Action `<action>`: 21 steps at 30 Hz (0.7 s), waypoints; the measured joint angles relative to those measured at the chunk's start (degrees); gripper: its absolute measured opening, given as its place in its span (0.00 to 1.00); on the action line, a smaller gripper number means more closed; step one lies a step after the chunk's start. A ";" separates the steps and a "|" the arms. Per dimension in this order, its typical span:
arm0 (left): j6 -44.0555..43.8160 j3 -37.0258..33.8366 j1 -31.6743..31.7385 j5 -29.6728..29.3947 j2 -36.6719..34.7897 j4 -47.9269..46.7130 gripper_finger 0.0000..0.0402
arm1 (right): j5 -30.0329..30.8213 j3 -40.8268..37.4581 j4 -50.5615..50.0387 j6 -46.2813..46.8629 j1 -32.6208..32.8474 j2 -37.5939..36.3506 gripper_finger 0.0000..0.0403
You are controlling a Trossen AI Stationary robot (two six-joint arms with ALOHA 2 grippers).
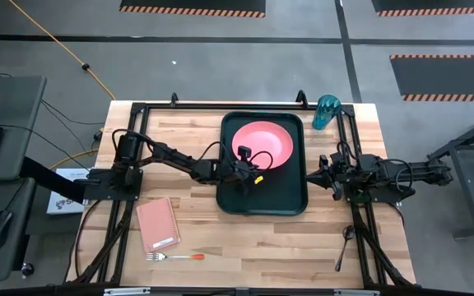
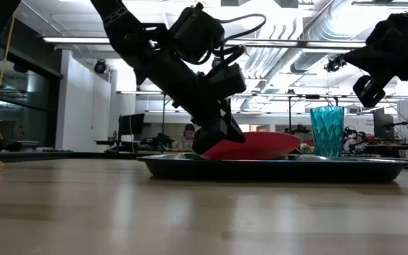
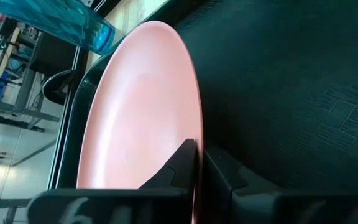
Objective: Pick and place plate/cup/fork/spoon on tray
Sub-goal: Put the pink plate on the black table tray
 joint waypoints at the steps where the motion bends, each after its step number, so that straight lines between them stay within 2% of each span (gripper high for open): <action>1: -0.06 0.00 0.00 -0.01 0.00 0.00 0.04 | -0.01 0.00 0.00 -0.01 0.00 0.00 0.00; 9: -0.43 0.00 0.59 -0.14 0.00 0.00 0.11 | -0.02 0.01 0.02 0.00 -0.01 0.00 0.00; 21: -3.43 0.00 0.81 0.19 0.00 0.25 0.29 | -0.02 0.02 0.01 0.00 0.00 -0.01 0.00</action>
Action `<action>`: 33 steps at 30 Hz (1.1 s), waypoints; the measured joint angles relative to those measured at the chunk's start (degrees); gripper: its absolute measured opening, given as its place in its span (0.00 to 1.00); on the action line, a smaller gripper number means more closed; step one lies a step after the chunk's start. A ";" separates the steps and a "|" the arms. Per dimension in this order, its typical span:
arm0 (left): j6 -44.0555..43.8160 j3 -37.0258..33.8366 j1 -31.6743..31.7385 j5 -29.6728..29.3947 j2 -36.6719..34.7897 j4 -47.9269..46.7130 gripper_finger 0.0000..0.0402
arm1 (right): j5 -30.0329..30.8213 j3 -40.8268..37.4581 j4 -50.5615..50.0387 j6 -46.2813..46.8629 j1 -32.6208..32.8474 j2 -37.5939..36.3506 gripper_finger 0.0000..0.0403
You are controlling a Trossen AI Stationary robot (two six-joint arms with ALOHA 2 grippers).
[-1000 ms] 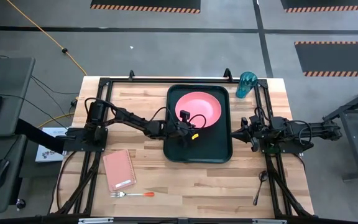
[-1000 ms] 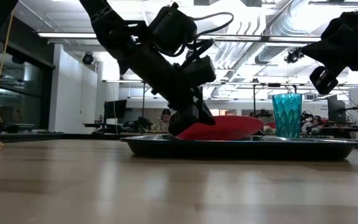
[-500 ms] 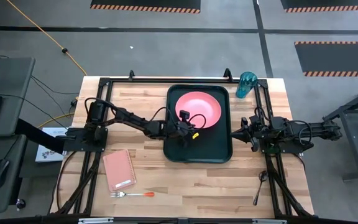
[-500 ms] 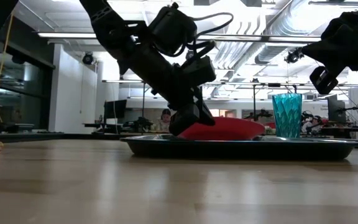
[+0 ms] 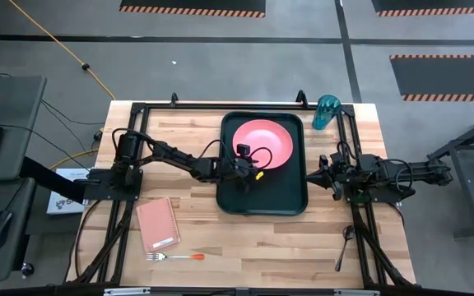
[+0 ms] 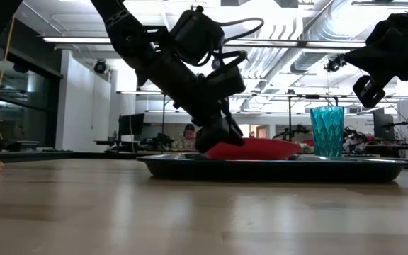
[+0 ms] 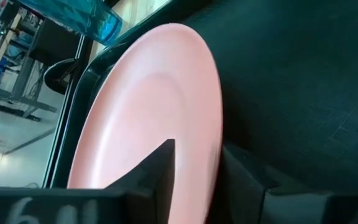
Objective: Pick and place plate/cup/fork/spoon on tray
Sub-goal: Put the pink plate on the black table tray, then put the glass on the black table tray to the bottom left of the pink plate
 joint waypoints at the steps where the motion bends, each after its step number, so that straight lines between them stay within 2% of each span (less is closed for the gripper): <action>1: -0.47 0.00 0.00 0.22 0.00 0.20 0.30 | 0.02 0.00 0.00 0.00 0.00 0.00 0.00; 9: -1.58 0.07 -0.17 1.81 -0.04 3.29 0.37 | 0.01 -0.01 0.01 0.00 -0.01 0.01 0.00; 23: -7.44 0.17 -0.83 4.42 -1.37 3.76 0.37 | 0.02 -0.01 -0.01 -0.01 -0.01 -0.01 0.00; 28: -10.68 2.33 -1.04 11.41 -5.50 1.22 0.37 | 0.00 -0.01 -0.01 -0.01 0.00 -0.08 0.00; 33: -15.10 4.23 1.45 20.53 -12.63 -4.70 0.37 | 0.02 0.00 0.00 -0.01 -0.01 -0.01 0.00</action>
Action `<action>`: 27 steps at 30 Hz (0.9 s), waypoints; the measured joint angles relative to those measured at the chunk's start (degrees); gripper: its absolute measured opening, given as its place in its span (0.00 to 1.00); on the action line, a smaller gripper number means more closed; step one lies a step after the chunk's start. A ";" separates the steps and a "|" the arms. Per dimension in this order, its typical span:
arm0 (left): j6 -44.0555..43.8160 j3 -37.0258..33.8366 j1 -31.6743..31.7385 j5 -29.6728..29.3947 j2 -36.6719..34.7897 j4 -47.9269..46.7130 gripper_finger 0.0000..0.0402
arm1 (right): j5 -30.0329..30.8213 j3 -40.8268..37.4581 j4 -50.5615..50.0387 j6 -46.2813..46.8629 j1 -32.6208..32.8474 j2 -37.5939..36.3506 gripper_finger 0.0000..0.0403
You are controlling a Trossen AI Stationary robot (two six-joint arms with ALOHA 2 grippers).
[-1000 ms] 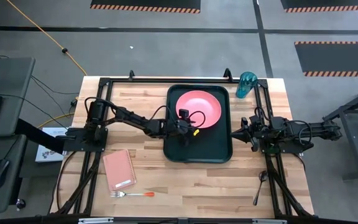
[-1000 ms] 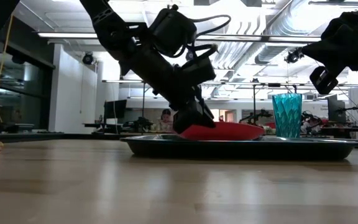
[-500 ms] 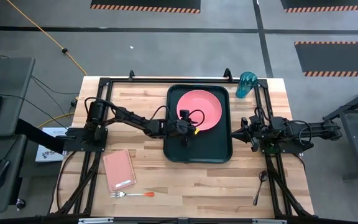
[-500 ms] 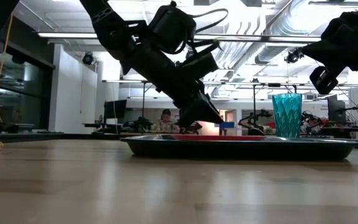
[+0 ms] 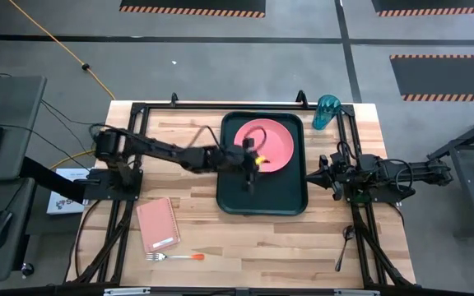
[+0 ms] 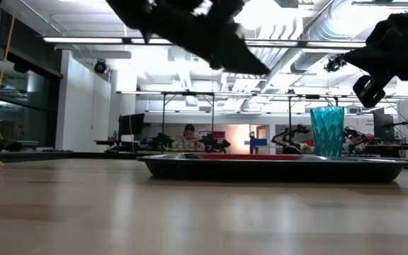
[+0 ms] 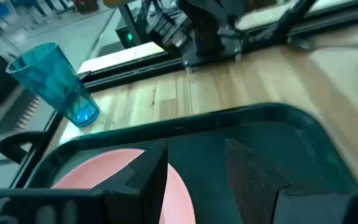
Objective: Pick and place plate/cup/fork/spoon on tray
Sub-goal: Put the glass on the black table tray to the bottom left of the pink plate
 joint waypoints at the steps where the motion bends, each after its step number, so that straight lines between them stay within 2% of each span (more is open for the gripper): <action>1: -1.17 -0.08 0.71 1.71 -1.43 -0.47 0.37 | -0.01 0.00 0.00 -0.01 0.01 0.00 0.00; 6: -7.51 -3.31 5.26 10.58 -10.20 -1.09 0.37 | -0.01 -0.02 0.05 0.00 0.01 0.28 0.00; 9: -10.79 -9.13 7.46 13.80 -15.96 1.87 0.37 | -0.01 -0.01 0.00 -0.01 -0.01 0.82 0.00; 16: -15.78 -30.49 8.61 13.54 -30.53 22.81 0.37 | -0.02 -0.02 0.01 0.00 0.00 1.05 0.00; 19: -17.14 -37.55 8.54 12.82 -36.75 29.92 0.37 | 0.01 0.00 0.01 -0.01 -0.01 1.14 0.00; 27: -17.83 -44.55 7.82 12.51 -49.97 32.02 0.37 | 0.00 0.00 0.01 -0.01 -0.01 1.14 0.00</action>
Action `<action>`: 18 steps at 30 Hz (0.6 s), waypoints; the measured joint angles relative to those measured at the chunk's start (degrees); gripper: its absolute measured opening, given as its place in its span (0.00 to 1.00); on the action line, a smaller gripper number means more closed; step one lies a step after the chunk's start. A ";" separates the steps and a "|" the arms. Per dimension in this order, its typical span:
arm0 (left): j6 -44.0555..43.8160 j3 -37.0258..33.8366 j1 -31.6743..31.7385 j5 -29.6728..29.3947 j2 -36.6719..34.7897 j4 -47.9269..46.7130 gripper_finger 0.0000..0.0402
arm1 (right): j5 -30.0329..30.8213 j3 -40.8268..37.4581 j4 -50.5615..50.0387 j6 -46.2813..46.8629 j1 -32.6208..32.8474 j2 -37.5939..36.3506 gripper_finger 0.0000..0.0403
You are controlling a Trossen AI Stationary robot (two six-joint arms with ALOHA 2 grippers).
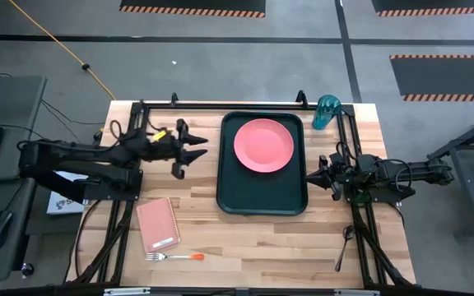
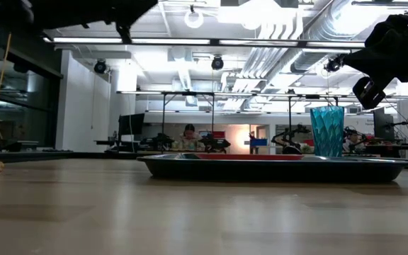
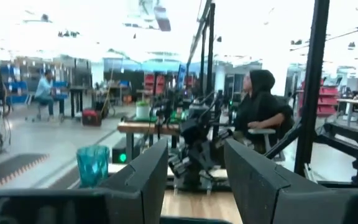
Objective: Pick and place plate/cup/fork/spoon on tray
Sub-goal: Put the glass on the black table tray to the bottom left of the pink plate
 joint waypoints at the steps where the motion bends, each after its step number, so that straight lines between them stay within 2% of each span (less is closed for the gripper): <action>1: 0.57 -0.44 -0.21 -0.02 -0.84 -0.03 0.37 | 0.01 0.00 0.00 0.00 0.01 0.00 0.00; 8: 0.17 -0.57 -0.53 -0.02 -2.87 2.52 0.37 | 0.84 -0.01 -0.02 0.00 0.01 0.00 0.00; 14: 0.15 -0.57 -0.53 -0.02 -2.82 2.50 0.37 | 9.25 -0.04 2.74 -0.57 -0.01 0.00 0.00; 18: 0.15 -0.57 -0.53 -0.02 -2.82 2.49 0.37 | 19.69 -0.04 9.12 -8.65 -0.01 0.01 0.00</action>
